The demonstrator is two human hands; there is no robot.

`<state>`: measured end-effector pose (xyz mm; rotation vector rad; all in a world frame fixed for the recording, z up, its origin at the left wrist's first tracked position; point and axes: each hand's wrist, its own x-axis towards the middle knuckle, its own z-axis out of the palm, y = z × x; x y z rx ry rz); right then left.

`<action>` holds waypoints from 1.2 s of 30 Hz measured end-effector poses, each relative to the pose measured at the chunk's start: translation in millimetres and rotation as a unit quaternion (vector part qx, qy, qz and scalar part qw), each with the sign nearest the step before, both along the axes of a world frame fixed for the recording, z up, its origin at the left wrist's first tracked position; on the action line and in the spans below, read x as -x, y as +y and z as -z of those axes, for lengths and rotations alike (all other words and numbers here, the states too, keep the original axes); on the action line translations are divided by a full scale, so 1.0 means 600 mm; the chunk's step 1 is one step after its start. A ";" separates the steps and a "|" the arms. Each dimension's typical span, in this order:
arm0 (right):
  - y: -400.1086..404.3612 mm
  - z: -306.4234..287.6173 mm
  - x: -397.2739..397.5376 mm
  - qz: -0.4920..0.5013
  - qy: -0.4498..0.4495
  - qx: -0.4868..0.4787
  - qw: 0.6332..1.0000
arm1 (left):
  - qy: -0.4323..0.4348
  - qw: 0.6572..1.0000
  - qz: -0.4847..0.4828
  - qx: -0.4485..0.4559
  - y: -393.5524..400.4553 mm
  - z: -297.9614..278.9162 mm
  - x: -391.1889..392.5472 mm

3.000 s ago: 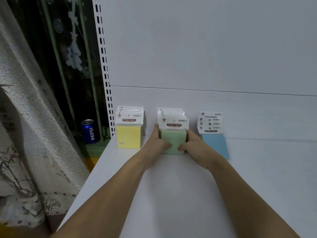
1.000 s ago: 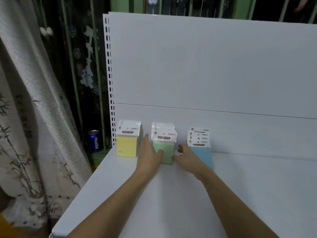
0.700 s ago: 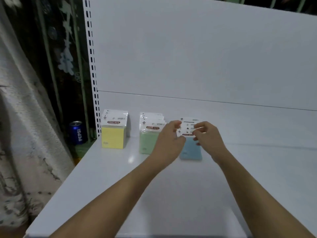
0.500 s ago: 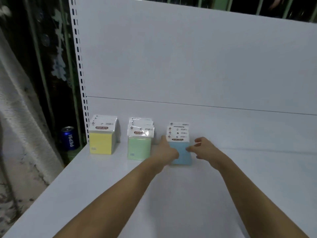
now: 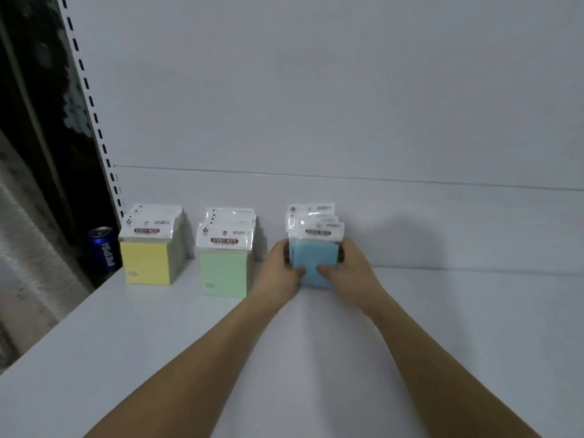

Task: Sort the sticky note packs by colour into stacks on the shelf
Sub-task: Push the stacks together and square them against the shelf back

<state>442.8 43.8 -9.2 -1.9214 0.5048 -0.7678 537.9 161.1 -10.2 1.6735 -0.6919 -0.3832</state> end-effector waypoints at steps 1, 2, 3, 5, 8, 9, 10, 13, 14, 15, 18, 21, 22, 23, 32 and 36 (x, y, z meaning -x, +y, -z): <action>0.003 0.002 -0.006 0.026 -0.020 0.023 0.999 | -0.021 1.000 -0.010 0.008 -0.002 0.002 -0.003; 0.005 0.005 -0.010 0.040 -0.030 0.042 0.998 | -0.040 0.999 -0.021 0.012 -0.004 0.002 -0.005; 0.008 0.009 -0.013 0.044 -0.025 0.051 0.997 | -0.060 0.998 -0.026 0.006 -0.006 0.005 -0.006; 0.010 0.021 -0.015 0.038 0.021 0.061 0.997 | -0.095 0.995 -0.019 -0.028 -0.006 0.012 -0.005; 0.012 0.028 -0.016 0.034 0.057 0.074 0.995 | -0.082 0.996 0.000 -0.047 -0.006 0.016 0.006; 0.013 0.026 -0.015 0.037 0.051 0.071 0.995 | -0.070 0.996 0.003 -0.050 -0.007 0.015 0.010; 0.012 0.024 -0.012 0.044 0.050 0.059 0.996 | -0.058 0.997 0.004 -0.049 -0.008 0.015 0.013; 0.017 0.021 -0.002 0.040 0.057 0.013 0.997 | -0.025 0.999 0.011 -0.041 -0.014 0.024 0.011; 0.021 0.019 -0.002 0.026 0.055 -0.006 0.998 | -0.021 0.999 0.014 -0.040 -0.016 0.028 0.009; 0.025 0.018 -0.003 0.007 0.050 -0.016 0.999 | -0.018 0.999 0.020 -0.039 -0.017 0.030 0.008; 0.032 0.021 -0.011 -0.026 0.027 -0.010 0.999 | 0.005 1.000 0.024 -0.013 -0.016 0.024 0.008; 0.033 0.018 -0.010 -0.023 0.020 -0.032 0.999 | 0.040 0.999 0.024 0.020 -0.012 0.017 0.003; 0.032 0.020 -0.010 -0.022 0.027 -0.029 0.999 | 0.045 0.998 0.024 0.022 -0.013 0.017 0.001; 0.032 0.019 -0.011 -0.025 0.034 -0.026 0.999 | 0.044 0.999 0.023 0.018 -0.013 0.016 0.000; 0.031 0.015 -0.007 -0.012 0.056 -0.036 0.998 | 0.044 0.998 0.029 0.019 -0.010 0.011 0.011; 0.033 0.013 -0.006 -0.024 0.044 -0.033 0.998 | 0.054 0.997 0.048 0.041 -0.010 0.009 0.010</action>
